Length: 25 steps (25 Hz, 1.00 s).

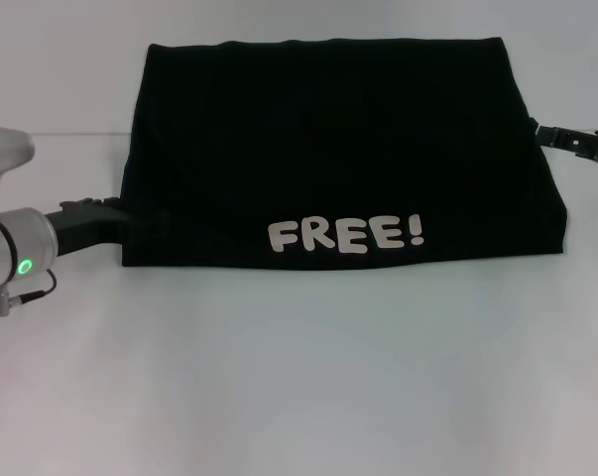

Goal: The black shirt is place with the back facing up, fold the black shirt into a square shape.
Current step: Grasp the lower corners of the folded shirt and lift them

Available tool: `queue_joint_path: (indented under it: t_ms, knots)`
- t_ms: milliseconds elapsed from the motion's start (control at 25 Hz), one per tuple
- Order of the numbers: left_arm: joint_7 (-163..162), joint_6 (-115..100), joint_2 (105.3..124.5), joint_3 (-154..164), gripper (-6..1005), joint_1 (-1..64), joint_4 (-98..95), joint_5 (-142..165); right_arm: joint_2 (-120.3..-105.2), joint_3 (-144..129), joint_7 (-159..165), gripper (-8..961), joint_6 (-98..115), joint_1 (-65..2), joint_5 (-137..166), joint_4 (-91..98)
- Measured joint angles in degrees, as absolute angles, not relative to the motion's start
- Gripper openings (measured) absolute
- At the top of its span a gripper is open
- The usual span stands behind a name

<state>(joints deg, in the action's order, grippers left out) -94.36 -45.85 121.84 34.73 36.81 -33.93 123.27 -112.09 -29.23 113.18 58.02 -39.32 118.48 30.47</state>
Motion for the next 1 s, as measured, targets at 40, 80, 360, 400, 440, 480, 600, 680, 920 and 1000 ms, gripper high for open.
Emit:
queue_joint_path:
  t_ms: [40, 80, 360, 400, 440, 480, 600, 680, 920, 1000]
  knots:
    - [-94.45, -45.97, 121.87, 35.09, 857, 36.8, -33.96, 123.71, -112.05, -29.34, 113.61, 899, 57.83, -39.39, 118.57, 30.47]
    - [-94.65, -46.33, 121.9, 35.32, 853, 36.76, -34.16, 124.41, -112.02, -29.45, 114.06, 899, 57.79, -39.44, 118.66, 30.49]
    - [-95.21, -53.2, 121.98, 34.74, 827, 34.75, -36.82, 126.25, -111.92, -29.52, 114.8, 900, 57.63, -39.56, 118.84, 30.87]
    - [-95.39, -53.76, 121.99, 34.74, 823, 34.3, -37.26, 126.34, -111.9, -29.53, 114.8, 900, 57.63, -39.56, 118.85, 30.88]
    - [-95.58, -54.12, 122.0, 34.74, 819, 33.94, -37.58, 126.54, -111.89, -29.53, 114.8, 900, 57.63, -39.55, 118.88, 30.89]
    - [-95.76, -54.33, 122.05, 34.74, 815, 33.62, -37.86, 126.89, -111.88, -29.53, 114.8, 900, 57.63, -39.54, 118.9, 30.89]
    - [-95.9, -54.3, 122.18, 34.75, 804, 33.17, -38.08, 127.63, -111.88, -29.53, 114.8, 900, 57.64, -39.43, 118.92, 30.91]
    - [-95.7, -54.32, 122.22, 34.82, 796, 33.12, -37.98, 127.65, -111.87, -29.53, 114.8, 900, 57.64, -39.34, 118.92, 30.91]
    - [-95.34, -54.96, 122.33, 35.92, 773, 33.47, -37.92, 128.98, -111.88, -29.54, 114.79, 899, 57.66, -39.23, 118.92, 30.85]
    - [-95.29, -55.34, 122.36, 36.08, 766, 33.5, -38.04, 129.18, -111.87, -29.53, 114.79, 899, 57.66, -39.21, 118.92, 30.8]
